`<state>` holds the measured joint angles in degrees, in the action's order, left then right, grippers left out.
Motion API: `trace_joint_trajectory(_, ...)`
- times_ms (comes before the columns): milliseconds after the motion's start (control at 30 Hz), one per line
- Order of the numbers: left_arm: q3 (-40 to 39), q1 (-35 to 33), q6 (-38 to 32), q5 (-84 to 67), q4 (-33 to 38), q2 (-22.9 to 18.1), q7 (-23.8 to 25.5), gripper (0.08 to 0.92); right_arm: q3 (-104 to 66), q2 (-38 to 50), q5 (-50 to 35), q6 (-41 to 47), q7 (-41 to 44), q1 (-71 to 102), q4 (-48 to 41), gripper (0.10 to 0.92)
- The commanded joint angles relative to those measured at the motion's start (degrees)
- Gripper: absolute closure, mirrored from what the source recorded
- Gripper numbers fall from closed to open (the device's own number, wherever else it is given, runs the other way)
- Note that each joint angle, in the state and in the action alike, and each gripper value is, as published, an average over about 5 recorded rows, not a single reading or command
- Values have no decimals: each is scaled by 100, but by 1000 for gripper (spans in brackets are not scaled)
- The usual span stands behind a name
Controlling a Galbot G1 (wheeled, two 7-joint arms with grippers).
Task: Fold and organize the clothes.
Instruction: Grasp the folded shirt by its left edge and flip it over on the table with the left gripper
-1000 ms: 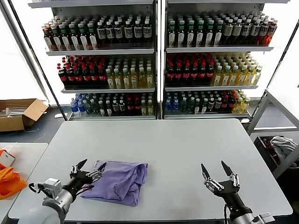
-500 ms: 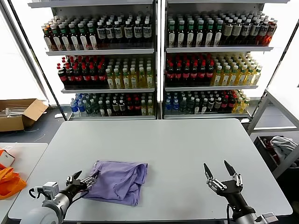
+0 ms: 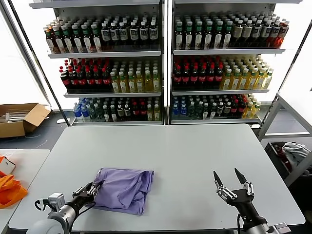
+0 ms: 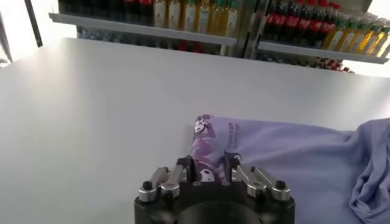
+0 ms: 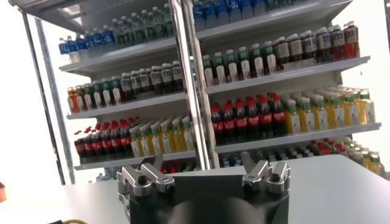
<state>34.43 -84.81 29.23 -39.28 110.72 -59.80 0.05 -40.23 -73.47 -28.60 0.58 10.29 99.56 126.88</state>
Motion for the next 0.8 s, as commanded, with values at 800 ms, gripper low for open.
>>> trace_joint_trajectory(800,3766,-201,-63,-1231,-678,1947,359,888,108,68,-79,-119,-7,-126,-162,203)
